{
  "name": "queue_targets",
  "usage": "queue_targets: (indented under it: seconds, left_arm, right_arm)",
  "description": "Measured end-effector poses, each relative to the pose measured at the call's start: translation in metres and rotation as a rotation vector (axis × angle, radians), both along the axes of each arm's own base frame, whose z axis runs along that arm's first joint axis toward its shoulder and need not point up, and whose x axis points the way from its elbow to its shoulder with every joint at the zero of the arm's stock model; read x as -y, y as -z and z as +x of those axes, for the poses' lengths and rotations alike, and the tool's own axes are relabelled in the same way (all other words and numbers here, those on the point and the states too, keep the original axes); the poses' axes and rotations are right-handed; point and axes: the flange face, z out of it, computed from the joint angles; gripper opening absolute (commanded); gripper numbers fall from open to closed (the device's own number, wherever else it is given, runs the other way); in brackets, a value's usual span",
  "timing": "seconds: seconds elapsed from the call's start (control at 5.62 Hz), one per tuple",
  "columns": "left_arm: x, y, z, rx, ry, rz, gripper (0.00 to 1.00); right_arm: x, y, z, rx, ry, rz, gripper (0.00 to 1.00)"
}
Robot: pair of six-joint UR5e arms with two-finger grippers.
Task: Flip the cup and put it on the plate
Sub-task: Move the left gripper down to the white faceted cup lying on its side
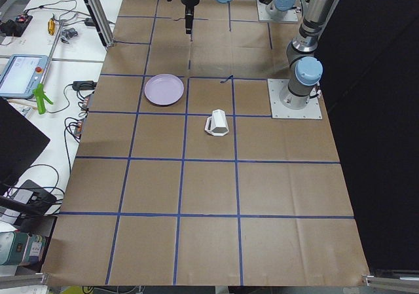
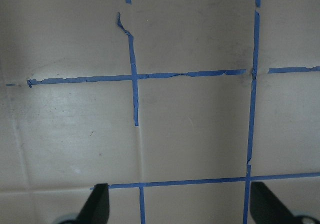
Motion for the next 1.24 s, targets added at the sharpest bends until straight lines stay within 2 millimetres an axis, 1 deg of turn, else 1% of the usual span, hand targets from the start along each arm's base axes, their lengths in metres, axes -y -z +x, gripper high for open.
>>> queue_targets:
  seconds: [0.18, 0.36, 0.53, 0.71, 0.89, 1.07, 1.24]
  left_arm:
    - [-0.001, 0.002, 0.002, 0.001, 0.007, 0.004, 0.98]
    - [-0.004, 0.003, 0.014, 0.010, 0.040, 0.022, 0.99]
    - [-0.008, 0.004, 0.050, 0.022, 0.072, 0.065, 0.98]
    - [-0.014, 0.006, 0.105, 0.019, 0.049, 0.116, 0.98]
    - [-0.024, 0.013, 0.172, 0.005, 0.046, 0.154, 0.98]
    - [-0.036, 0.030, 0.239, -0.027, 0.079, 0.183, 0.98]
    - [-0.052, 0.049, 0.300, -0.087, 0.083, 0.189, 0.98]
  right_arm:
    - [0.000, 0.000, 0.000, 0.000, 0.000, 0.000, 1.00]
    - [0.000, 0.000, 0.000, 0.000, 0.000, 0.000, 1.00]
    - [0.000, 0.000, 0.000, 0.000, 0.000, 0.000, 1.00]
    - [0.000, 0.000, 0.000, 0.000, 0.000, 0.000, 1.00]
    - [0.000, 0.000, 0.000, 0.000, 0.000, 0.000, 1.00]
    - [0.000, 0.000, 0.000, 0.000, 0.000, 0.000, 1.00]
    - [0.000, 0.000, 0.000, 0.000, 0.000, 0.000, 1.00]
